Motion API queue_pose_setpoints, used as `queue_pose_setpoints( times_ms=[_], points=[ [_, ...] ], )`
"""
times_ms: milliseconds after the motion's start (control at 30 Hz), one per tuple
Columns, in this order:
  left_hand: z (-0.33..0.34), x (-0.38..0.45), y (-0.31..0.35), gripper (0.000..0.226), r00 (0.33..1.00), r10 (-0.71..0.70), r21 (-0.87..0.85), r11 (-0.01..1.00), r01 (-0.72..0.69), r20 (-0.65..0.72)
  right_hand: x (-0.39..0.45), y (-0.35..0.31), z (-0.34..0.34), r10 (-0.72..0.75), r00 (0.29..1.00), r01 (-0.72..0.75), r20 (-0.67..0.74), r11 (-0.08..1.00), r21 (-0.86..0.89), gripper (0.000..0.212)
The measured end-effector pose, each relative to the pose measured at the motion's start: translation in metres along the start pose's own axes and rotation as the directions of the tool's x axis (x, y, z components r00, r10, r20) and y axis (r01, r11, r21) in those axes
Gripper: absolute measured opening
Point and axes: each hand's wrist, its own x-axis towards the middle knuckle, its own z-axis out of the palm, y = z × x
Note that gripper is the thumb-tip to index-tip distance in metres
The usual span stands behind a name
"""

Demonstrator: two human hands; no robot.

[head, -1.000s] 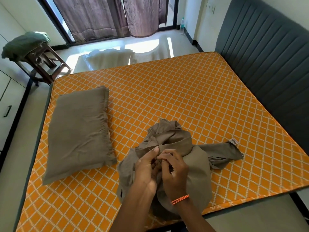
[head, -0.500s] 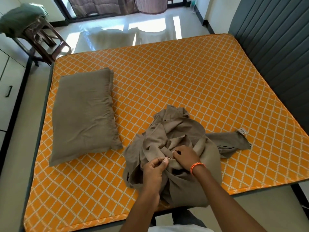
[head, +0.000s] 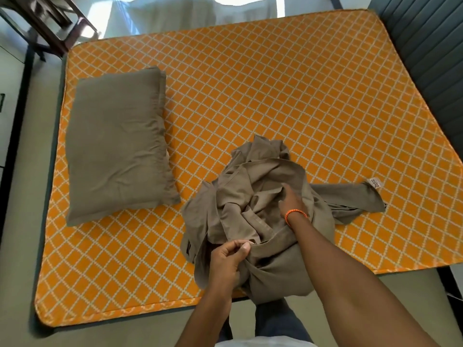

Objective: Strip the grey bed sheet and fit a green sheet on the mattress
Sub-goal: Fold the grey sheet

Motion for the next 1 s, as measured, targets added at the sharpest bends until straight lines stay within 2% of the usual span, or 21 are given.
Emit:
queue_pose_setpoints(
  times_ms=[133,233,367,500,567,700,800,867,933,1000],
  points=[
    [0.002,0.006,0.003,0.023,0.997,0.038,-0.005,0.999,-0.038,0.068,0.034,-0.005,0.005,-0.039,0.998,0.045,0.039,0.985,-0.169,0.062],
    [0.002,0.005,0.003,0.011,0.994,0.057,-0.048,0.997,-0.053,0.089,0.058,-0.01,0.004,-0.102,0.995,0.096,-0.01,0.955,-0.279,0.038],
    [0.002,0.01,0.005,0.022,0.997,0.062,-0.141,0.988,-0.055,0.042,0.08,-0.034,-0.002,-0.231,0.966,0.196,-0.118,0.947,-0.255,0.016],
    [0.004,0.012,0.016,0.016,0.998,0.051,-0.223,0.974,-0.045,0.024,0.097,-0.072,-0.004,-0.439,0.891,0.392,-0.117,0.873,-0.291,0.005],
    [0.003,0.014,0.02,0.016,0.997,0.069,-0.239,0.969,-0.059,0.032,0.106,-0.089,0.003,-0.486,0.871,0.444,-0.068,0.84,-0.311,0.007],
    [-0.006,0.017,0.022,0.017,0.997,0.078,-0.293,0.953,-0.07,0.013,0.119,-0.1,0.022,-0.447,0.891,0.452,0.085,0.848,-0.278,0.009],
    [-0.016,0.021,0.02,0.014,0.996,0.088,-0.279,0.956,-0.086,-0.007,0.126,-0.104,0.031,-0.475,0.873,0.486,0.114,0.82,-0.303,0.012],
    [-0.022,0.024,0.017,0.009,0.996,0.085,-0.274,0.958,-0.085,-0.011,0.131,-0.111,0.036,-0.488,0.864,0.497,0.122,0.792,-0.354,0.027],
    [-0.026,0.028,0.016,0.016,0.997,0.075,-0.277,0.958,-0.078,-0.023,0.137,-0.117,0.04,-0.479,0.867,0.492,0.14,0.775,-0.396,0.036],
    [-0.028,0.032,0.013,0.02,0.997,0.07,-0.294,0.953,-0.076,-0.031,0.141,-0.12,0.041,-0.443,0.884,0.463,0.151,0.776,-0.429,0.035]
  ],
)
